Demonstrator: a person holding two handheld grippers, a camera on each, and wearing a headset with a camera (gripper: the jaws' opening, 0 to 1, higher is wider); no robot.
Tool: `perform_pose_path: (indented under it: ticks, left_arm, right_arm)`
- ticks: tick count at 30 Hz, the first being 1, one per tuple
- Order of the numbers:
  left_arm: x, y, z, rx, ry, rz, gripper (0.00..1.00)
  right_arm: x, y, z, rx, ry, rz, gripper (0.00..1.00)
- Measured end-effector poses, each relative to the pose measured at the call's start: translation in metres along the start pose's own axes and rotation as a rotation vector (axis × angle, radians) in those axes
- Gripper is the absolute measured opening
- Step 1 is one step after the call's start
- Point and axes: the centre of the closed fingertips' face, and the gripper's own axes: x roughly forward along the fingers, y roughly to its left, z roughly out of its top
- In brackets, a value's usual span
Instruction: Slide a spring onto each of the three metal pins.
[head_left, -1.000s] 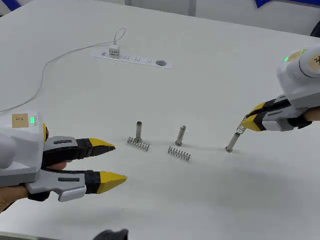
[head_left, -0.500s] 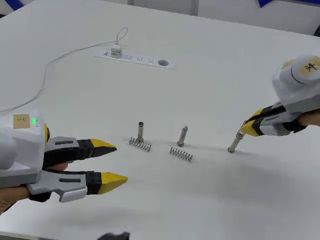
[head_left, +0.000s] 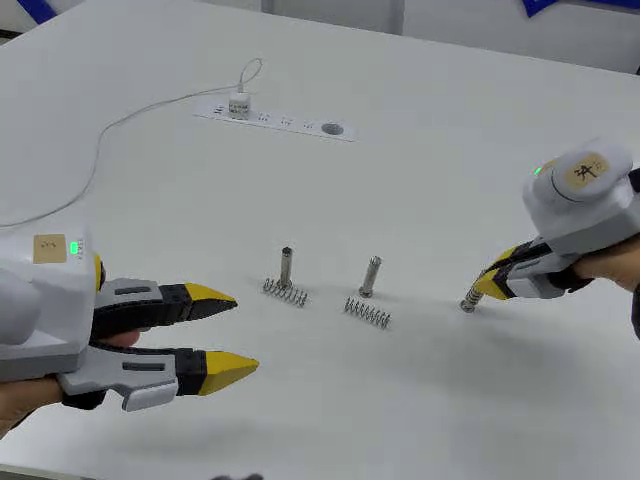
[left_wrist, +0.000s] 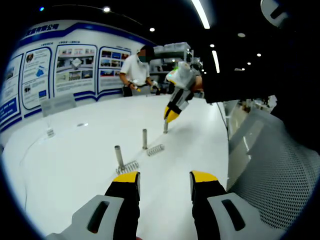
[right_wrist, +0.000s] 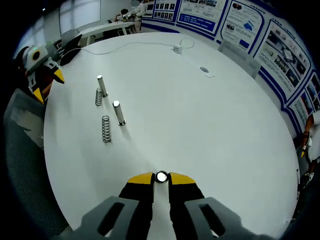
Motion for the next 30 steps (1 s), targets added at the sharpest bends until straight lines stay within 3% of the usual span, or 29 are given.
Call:
perform_pose_path:
  ticks: [5,13,23,30]
  left_arm:
    - [0.000,0.000,0.000,0.000,0.000,0.002,0.41]
    - [0.000,0.000,0.000,0.001,0.000,0.003,0.41]
    - [0.001,-0.001,0.002,0.006,-0.003,0.000,0.41]
    - [0.002,-0.002,0.003,0.012,-0.003,-0.005,0.40]
  right_arm:
    - [0.007,0.002,-0.006,0.010,0.015,0.005,0.12]
    - [0.003,0.002,-0.006,0.008,-0.003,-0.004,0.16]
    - [-0.017,0.004,0.004,0.003,-0.052,-0.034,0.18]
    - [-0.026,0.017,0.023,-0.030,-0.098,-0.029,0.18]
